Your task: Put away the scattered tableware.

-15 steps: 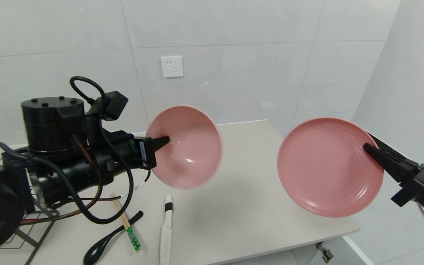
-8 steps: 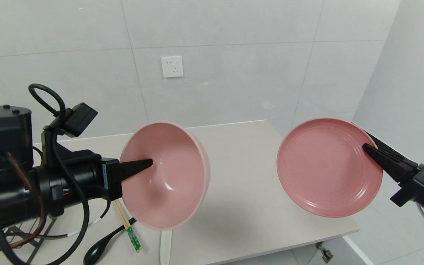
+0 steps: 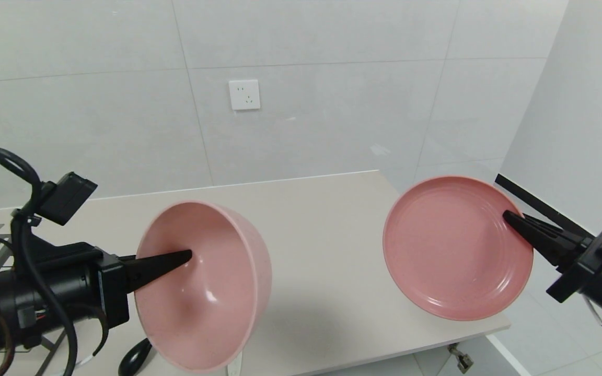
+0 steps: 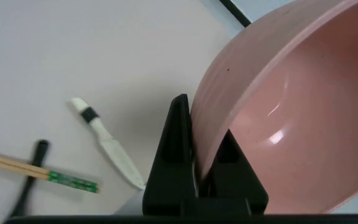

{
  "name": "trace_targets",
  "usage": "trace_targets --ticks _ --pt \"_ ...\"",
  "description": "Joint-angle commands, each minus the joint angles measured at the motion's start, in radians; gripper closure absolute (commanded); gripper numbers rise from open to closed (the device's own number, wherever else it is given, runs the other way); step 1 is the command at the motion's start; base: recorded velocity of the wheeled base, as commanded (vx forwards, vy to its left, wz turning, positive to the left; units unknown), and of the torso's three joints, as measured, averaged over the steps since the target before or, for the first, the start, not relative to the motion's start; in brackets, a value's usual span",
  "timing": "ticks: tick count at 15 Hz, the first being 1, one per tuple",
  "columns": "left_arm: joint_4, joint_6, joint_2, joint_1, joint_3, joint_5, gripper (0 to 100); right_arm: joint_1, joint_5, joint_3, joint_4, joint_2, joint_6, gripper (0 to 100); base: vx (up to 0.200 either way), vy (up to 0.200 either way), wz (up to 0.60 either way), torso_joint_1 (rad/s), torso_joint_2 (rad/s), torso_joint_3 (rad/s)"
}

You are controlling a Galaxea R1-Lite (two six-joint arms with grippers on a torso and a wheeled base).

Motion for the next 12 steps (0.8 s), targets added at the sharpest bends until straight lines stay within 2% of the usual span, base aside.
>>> trace_targets --ticks 1,2,3,4,5,7,9,12 --pt "-0.046 0.1 0.01 0.036 0.077 0.108 100 0.01 0.0 -0.006 -0.002 0.008 0.001 100 0.0 0.0 0.0 0.0 0.0 0.0" --pt "-0.132 0.118 0.032 0.028 0.123 0.129 100 0.017 0.0 -0.006 -0.002 0.008 0.004 100 0.0 0.0 0.0 0.0 0.0 0.0" --pt "-0.274 0.115 0.061 0.024 0.172 0.135 100 0.039 0.0 -0.003 -0.002 0.014 0.001 100 0.0 0.0 0.0 0.0 0.0 0.0" --pt "-0.392 0.127 0.124 0.031 0.203 0.155 100 0.07 -0.007 0.0 -0.004 0.02 -0.006 100 0.0 0.0 0.0 0.0 0.0 0.0" --pt "-0.469 0.135 0.162 0.031 0.228 0.178 100 0.074 -0.013 0.002 -0.005 0.025 -0.005 100 0.0 0.0 0.0 0.0 0.0 0.0" --pt "-0.638 0.127 0.217 -0.005 0.292 0.181 100 0.079 -0.014 0.002 -0.01 0.025 0.009 100 0.0 0.0 0.0 0.0 0.0 0.0" --pt "-0.712 0.129 0.247 -0.045 0.317 0.187 100 0.079 -0.011 0.012 -0.025 0.025 0.001 100 0.0 0.0 0.0 0.0 0.0 0.0" --pt "-0.733 0.124 0.231 -0.059 0.363 0.186 100 0.083 -0.013 0.008 -0.047 0.048 -0.003 100 0.0 0.0 0.0 0.0 0.0 0.0"
